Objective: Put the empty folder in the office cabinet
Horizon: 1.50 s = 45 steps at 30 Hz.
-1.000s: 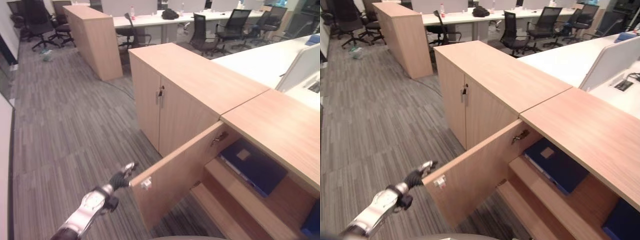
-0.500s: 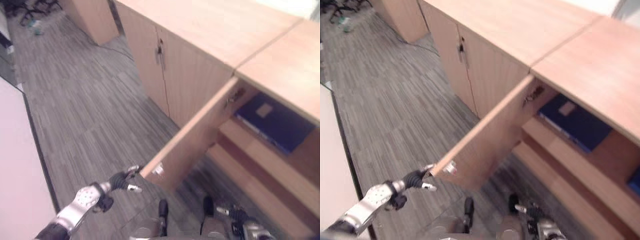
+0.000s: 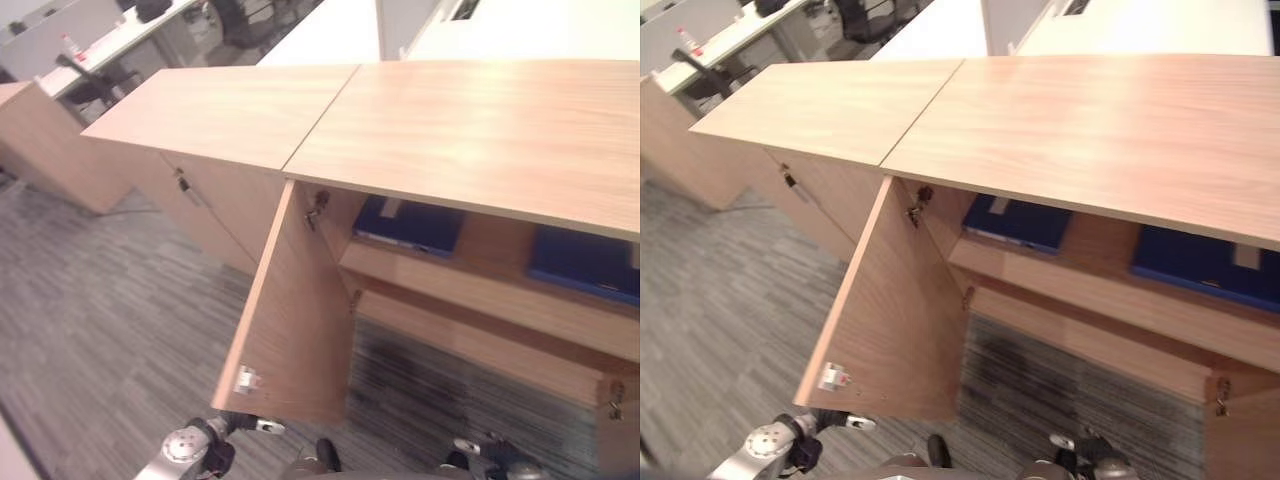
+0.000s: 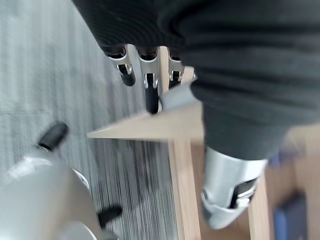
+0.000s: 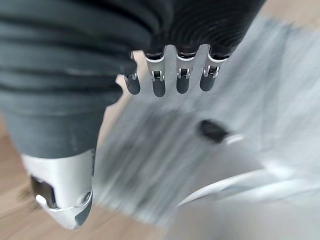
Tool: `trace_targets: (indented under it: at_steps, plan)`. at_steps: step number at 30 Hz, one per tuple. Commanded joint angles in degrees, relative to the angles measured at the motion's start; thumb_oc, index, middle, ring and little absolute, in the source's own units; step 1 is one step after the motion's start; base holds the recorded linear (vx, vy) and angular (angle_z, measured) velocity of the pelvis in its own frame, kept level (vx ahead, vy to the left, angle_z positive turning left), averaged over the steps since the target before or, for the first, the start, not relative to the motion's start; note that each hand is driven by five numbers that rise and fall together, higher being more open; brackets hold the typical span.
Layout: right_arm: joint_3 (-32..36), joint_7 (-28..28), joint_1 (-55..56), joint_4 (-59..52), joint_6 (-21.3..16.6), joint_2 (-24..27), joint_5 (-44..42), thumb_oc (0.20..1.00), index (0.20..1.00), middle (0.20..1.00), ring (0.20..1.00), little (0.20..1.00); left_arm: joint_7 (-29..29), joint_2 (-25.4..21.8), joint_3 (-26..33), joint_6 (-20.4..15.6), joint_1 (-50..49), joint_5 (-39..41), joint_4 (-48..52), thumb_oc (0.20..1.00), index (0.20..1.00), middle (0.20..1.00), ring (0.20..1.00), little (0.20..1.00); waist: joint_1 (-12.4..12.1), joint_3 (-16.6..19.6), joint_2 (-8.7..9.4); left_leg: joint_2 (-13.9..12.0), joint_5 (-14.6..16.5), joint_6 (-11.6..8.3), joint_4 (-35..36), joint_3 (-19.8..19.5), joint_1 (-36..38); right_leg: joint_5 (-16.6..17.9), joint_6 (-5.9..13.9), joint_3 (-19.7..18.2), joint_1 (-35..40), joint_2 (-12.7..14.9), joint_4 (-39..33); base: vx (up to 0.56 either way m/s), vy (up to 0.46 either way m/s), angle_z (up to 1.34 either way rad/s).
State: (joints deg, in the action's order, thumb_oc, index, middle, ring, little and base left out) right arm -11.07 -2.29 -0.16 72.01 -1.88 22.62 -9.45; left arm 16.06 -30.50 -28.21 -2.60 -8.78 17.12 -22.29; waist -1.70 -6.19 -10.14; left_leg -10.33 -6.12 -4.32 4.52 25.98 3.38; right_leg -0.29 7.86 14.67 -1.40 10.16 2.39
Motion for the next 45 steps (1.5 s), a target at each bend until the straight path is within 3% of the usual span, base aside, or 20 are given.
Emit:
trace_targets:
  at_steps: [1,7,12,18,19,20,21,22,23,28,34,37,42,45]
  plan:
    - [0.1,0.5,-4.4,1.2,-0.8,-1.5,2.3,1.000,1.000,1.000,1.000,1.000,-0.9,2.9,1.6,-6.1,12.3,2.0,7.6,1.000,1.000,1.000,1.000,1.000,2.5,-1.1,1.05,3.4,1.7,-0.01,-0.6,1.3,-2.1,-0.9,3.00,-2.9,5.1,1.0,-5.6,0.00,-0.074,-0.43]
    - [4.2,0.1,-3.1,4.8,-0.3,0.5,0.0,1.000,1.000,1.000,1.000,1.000,-0.4,4.9,0.0,-6.1,14.2,1.8,7.2,1.000,1.000,1.000,1.000,1.000,4.4,0.0,-0.93,1.3,-0.6,-1.76,-0.8,3.1,-0.8,-1.9,2.46,-3.7,7.1,-0.7,-7.1,0.00,-0.135,-0.47]
    - [7.7,0.0,-0.6,6.7,0.0,0.9,-3.1,1.000,1.000,1.000,1.000,1.000,0.8,7.3,-3.4,-5.7,17.0,0.8,6.5,1.000,1.000,1.000,1.000,1.000,7.7,0.5,-2.72,-0.2,-2.4,-3.25,-1.3,2.8,0.6,-3.3,1.39,-2.6,9.7,-1.7,-7.2,-0.02,-0.086,0.06]
    - [5.8,-0.1,-1.2,7.2,-0.1,-1.0,-2.8,1.000,1.000,1.000,1.000,1.000,0.7,8.8,-5.2,-5.7,19.2,0.5,5.5,1.000,1.000,1.000,1.000,1.000,9.3,0.8,-1.71,-1.9,-2.0,-3.90,-4.2,2.6,0.3,-3.6,0.56,-4.7,9.3,-2.5,-7.0,0.00,-0.077,-0.03]
    - [4.3,0.0,-1.8,6.6,-0.1,-1.6,-2.3,1.000,1.000,1.000,1.000,1.000,-0.2,9.0,-4.7,-6.1,19.5,0.8,4.7,1.000,1.000,1.000,1.000,1.000,9.0,0.7,-0.62,-2.2,-1.4,-3.99,-6.5,0.2,-0.6,-3.6,0.14,-6.6,8.8,-2.9,-6.7,0.00,-0.092,-0.21]
    - [4.3,0.0,-1.9,6.6,-0.1,-1.6,-2.3,1.000,1.000,1.000,1.000,1.000,-0.3,8.9,-4.6,-6.1,19.6,0.7,4.7,1.000,1.000,1.000,1.000,1.000,9.0,0.7,-0.69,-2.4,-1.5,-3.94,-6.6,0.3,-0.9,-3.3,0.04,-6.7,8.6,-3.0,-6.8,0.04,-0.080,-0.42]
    - [2.1,0.1,-2.4,5.7,-0.2,-2.2,-1.4,1.000,1.000,1.000,1.000,1.000,-2.2,9.1,-3.3,-6.6,19.0,0.8,3.4,1.000,1.000,1.000,1.000,1.000,7.4,0.2,0.67,-1.0,-1.4,-3.96,-9.4,-7.7,-2.1,-3.5,-0.49,-9.0,8.2,-3.4,-6.3,0.03,-0.069,-0.50]
    - [1.2,0.1,-2.1,5.3,-0.2,-2.5,-0.9,1.000,1.000,1.000,1.000,1.000,-2.9,9.4,-2.6,-6.7,18.9,0.8,2.1,1.000,1.000,1.000,1.000,1.000,6.8,0.1,1.60,-0.3,-0.7,-3.51,-9.7,-11.4,-2.6,-3.6,-0.68,-10.0,8.0,-3.4,-6.1,0.15,-0.126,-1.70]
    - [0.2,0.3,-1.1,4.9,-0.2,-2.8,0.3,1.000,1.000,1.000,1.000,1.000,-4.7,9.5,-0.5,-7.0,18.3,1.0,-0.1,1.000,1.000,1.000,1.000,1.000,5.3,0.3,3.25,1.6,1.7,-2.43,-8.6,-18.3,-3.2,-3.4,-0.79,-12.5,7.8,-3.6,-5.8,0.16,-0.120,-1.93]
    - [0.6,0.5,-0.4,4.9,0.0,-2.2,1.0,1.000,1.000,1.000,1.000,1.000,-8.0,9.3,4.3,-7.5,18.7,1.9,-4.0,1.000,1.000,1.000,1.000,1.000,3.0,0.6,5.60,5.2,1.2,-2.25,-5.8,-27.9,-6.8,-3.1,-1.17,-17.6,8.1,-5.2,-6.0,0.18,-0.033,-0.98]
    - [0.7,1.5,-0.3,4.6,0.1,-2.3,1.6,1.000,1.000,1.000,1.000,1.000,-10.8,8.9,9.3,-7.8,20.1,1.9,-9.6,1.000,1.000,1.000,1.000,1.000,3.4,1.7,6.29,5.3,1.9,-1.52,-1.3,-25.4,-2.5,-3.5,-0.59,-22.0,8.7,-6.4,-5.3,0.14,0.076,-0.73]
    - [0.4,2.0,0.0,3.6,-0.3,-3.8,0.7,1.000,1.000,1.000,1.000,1.000,-13.7,7.8,12.7,-8.1,25.0,1.9,-19.5,1.000,1.000,1.000,1.000,1.000,4.9,3.3,7.96,5.6,3.6,-0.47,0.3,-20.9,1.2,-3.2,1.04,-25.4,7.7,-5.1,-4.2,0.20,0.192,-0.67]
    - [-0.5,2.7,0.6,3.2,-0.2,-4.8,0.9,1.000,1.000,1.000,1.000,1.000,-14.6,6.0,13.7,-8.2,27.6,1.6,-22.7,1.000,1.000,1.000,1.000,1.000,5.6,3.4,8.74,6.1,5.1,0.52,0.5,-18.2,2.5,-3.2,2.42,-27.3,6.1,-4.0,-1.8,0.07,0.139,-0.33]
    - [-0.8,3.0,1.2,2.6,-0.3,-5.1,1.0,1.000,1.000,1.000,1.000,1.000,-15.1,4.5,14.3,-8.1,29.6,1.6,-23.8,1.000,1.000,1.000,1.000,1.000,5.7,2.8,9.23,6.0,6.1,1.37,0.5,-16.8,3.2,-4.0,3.27,-27.9,3.4,-4.3,3.7,0.04,0.104,-0.40]
